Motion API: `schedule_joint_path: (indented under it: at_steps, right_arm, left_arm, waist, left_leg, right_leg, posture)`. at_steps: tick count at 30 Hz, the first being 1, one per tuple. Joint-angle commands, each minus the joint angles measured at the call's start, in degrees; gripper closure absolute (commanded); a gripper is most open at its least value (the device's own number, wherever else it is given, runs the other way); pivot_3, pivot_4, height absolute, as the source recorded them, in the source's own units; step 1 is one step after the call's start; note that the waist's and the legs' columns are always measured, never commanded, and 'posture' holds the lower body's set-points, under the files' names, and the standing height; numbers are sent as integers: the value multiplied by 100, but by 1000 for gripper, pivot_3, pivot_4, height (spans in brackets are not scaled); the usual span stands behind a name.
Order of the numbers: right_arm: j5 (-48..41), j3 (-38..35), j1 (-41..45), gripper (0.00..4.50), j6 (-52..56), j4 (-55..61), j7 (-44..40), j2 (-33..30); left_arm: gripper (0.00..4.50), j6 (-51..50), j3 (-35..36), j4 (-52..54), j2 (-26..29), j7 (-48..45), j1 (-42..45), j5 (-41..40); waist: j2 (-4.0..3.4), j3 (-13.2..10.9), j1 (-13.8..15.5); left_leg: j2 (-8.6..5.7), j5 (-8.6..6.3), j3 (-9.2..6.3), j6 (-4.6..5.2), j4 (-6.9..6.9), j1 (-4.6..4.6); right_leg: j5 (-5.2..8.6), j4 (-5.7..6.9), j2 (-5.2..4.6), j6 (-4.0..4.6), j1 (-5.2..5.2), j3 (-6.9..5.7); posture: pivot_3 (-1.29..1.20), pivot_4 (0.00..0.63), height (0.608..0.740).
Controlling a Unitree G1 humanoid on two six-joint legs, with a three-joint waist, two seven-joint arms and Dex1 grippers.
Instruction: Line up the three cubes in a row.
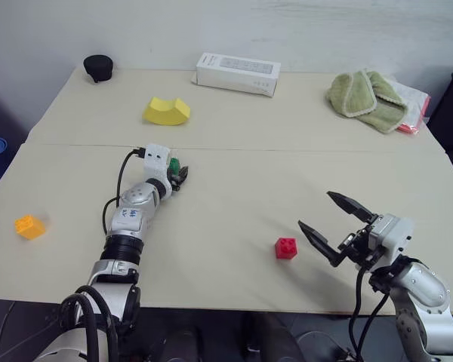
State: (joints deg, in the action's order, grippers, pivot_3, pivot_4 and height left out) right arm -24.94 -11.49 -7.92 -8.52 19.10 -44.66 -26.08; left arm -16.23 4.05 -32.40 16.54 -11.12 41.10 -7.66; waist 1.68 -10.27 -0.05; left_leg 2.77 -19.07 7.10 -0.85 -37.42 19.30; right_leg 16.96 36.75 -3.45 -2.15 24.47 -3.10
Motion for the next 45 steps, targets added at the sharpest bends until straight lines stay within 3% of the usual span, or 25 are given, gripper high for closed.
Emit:
schedule_joint_path:
  at_steps: [1, 2, 4, 6, 9, 11, 14, 16, 20, 29, 45]
  right_arm:
    - [-26, -51, -79, 0, -145, 246, 57, 28]
    - [-12, -62, -147, 0, -158, 268, 37, -1]
    - [-88, -213, -372, 0, -136, 386, -1, -89]
    - [-185, -370, -591, 0, -110, 469, -52, -170]
    - [-303, -626, -1035, 0, -131, 465, -338, -388]
    - [-324, -734, -1226, 0, -187, 391, -541, -534]
    - [-347, -843, -1423, 0, -202, 320, -795, -699]
    - [-346, -864, -1612, 0, -204, 398, -967, -775]
    - [-428, -826, -1873, 0, -102, 632, -993, -766]
    - [-446, -810, -2166, 0, 25, 854, -879, -719]
    - [-311, -644, -2050, 0, 22, 820, -729, -610]
  left_arm:
    - [2738, 255, 139, 303, 103, -179, -43, -39]
    - [3003, 152, 211, 696, 152, -761, -139, -439]
    - [2982, -200, 114, 1785, 539, -2469, -488, -1317]
    - [2982, -55, -135, 2529, 1027, -3865, -929, -1680]
    - [2982, 952, -917, 3002, 2128, -5815, -1707, -1254]
    - [2982, 1433, -1306, 2990, 2400, -6382, -1892, -1006]
    - [2982, 1639, -1575, 2885, 1963, -6388, -1891, -1005]
    - [2982, 2023, -1792, 2681, 1653, -6231, -1818, -651]
    - [2982, 2340, -1989, 2181, 1181, -5875, -1556, -201]
    - [2982, 2576, -2224, 1348, 676, -5594, -1158, 296]
    - [2982, 1917, -2575, 1783, 328, -5498, -1385, 408]
  waist:
    - [0, 0, -1]
    - [0, 0, -9]
    - [1, -1, -16]
    - [0, -2, -27]
    - [-13, 0, -39]
    - [-27, 5, -28]
    - [-27, 0, 26]
    - [-26, 0, 44]
    - [-25, 0, 58]
    - [-25, 0, 13]
    - [-25, 0, 48]
  left_leg:
    - [0, 0, 0, 0, 0, 0]
    - [0, 0, 0, 0, 0, 0]
    - [2, 0, 1, -2, 3, 1]
    - [9, 3, 2, -13, 4, 3]
    - [7, 3, 6, -17, 3, -12]
    - [5, 5, 8, -18, 2, -18]
    - [-4, 4, -5, 2, -3, -10]
    - [-9, -15, -14, 45, -15, 0]
    - [-5, -19, -15, 39, -19, 8]
    - [-5, -22, -12, 45, -26, 4]
    - [-8, -28, -14, 55, -33, 2]
  right_leg:
    - [0, 0, 0, 0, 0, 0]
    - [0, 0, 0, 0, 0, 0]
    - [0, 2, 1, 0, 3, 0]
    - [6, 8, 6, 10, 8, 0]
    - [12, 11, 5, 16, -1, 7]
    - [13, 14, 6, 17, -3, 11]
    - [8, 9, 2, 10, -8, 10]
    - [3, 5, 1, 0, -11, 13]
    - [4, 0, 6, -5, -10, 10]
    - [3, 3, 1, -8, -12, 7]
    - [2, -1, -4, -10, -21, 6]
  posture:
    - [0, 150, 740]
    - [0, 150, 740]
    - [0, 150, 740]
    - [0, 150, 740]
    - [0, 150, 740]
    - [0, 150, 740]
    - [0, 150, 740]
    - [0, 150, 740]
    - [0, 150, 740]
    - [0, 150, 740]
    - [0, 150, 740]
